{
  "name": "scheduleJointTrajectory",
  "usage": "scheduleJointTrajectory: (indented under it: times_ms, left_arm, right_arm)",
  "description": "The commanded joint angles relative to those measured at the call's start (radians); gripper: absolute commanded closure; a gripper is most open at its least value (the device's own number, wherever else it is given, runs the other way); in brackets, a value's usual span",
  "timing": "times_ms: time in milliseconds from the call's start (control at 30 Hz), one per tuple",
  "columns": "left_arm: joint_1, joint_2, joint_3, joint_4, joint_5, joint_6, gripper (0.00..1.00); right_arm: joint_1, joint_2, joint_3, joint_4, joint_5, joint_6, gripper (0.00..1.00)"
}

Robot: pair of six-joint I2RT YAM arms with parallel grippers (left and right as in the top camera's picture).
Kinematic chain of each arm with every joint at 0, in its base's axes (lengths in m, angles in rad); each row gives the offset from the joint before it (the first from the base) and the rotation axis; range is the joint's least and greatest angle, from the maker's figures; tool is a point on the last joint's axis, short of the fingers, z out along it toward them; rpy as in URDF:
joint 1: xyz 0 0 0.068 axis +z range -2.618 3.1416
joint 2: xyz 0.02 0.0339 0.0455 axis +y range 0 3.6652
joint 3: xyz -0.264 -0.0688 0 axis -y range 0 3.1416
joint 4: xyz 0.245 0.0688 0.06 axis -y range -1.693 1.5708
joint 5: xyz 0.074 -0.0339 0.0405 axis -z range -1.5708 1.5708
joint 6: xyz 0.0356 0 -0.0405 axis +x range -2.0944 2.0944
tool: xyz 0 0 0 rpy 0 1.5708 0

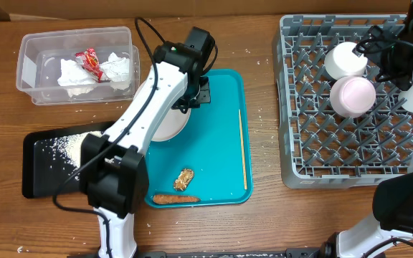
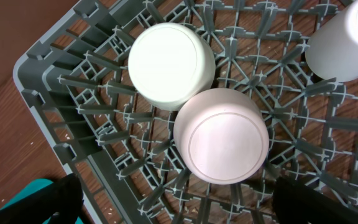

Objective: Sort waste into correct bins and load items into the dishwasher
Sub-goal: 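Carry the emptied white plate right over the teal tray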

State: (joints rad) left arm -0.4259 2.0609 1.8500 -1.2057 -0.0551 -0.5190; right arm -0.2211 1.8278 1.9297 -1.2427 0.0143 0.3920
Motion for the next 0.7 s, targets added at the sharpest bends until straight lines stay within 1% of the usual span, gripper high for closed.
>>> scheduleJointTrajectory:
  times_ms: [0, 33, 167, 300, 600, 667]
  left_arm:
    - [-0.011, 0.025, -0.002, 0.003, -0.029, 0.030, 0.95]
    - [-0.011, 0.028, -0.002, 0.004, -0.022, 0.049, 0.92]
    - [-0.014, 0.028, -0.002, 0.015, -0.019, 0.097, 0.91]
    - [-0.016, 0.028, -0.002, 0.035, -0.011, 0.098, 0.91]
    - [-0.026, 0.028, -0.002, 0.051, 0.059, 0.132, 0.92]
    - [-0.033, 0.028, -0.002, 0.051, 0.051, 0.140, 0.88]
  right_arm:
    - [0.001, -0.019, 0.014, 0.003, -0.001, 0.005, 0.00]
    - [0.001, -0.019, 0.014, 0.003, -0.001, 0.005, 0.00]
    - [0.001, -0.019, 0.014, 0.003, -0.001, 0.005, 0.00]
    - [0.001, -0.019, 0.014, 0.003, -0.001, 0.005, 0.00]
    - [0.001, -0.019, 0.014, 0.003, -0.001, 0.005, 0.00]
    - [0.001, -0.019, 0.014, 0.003, -0.001, 0.005, 0.00]
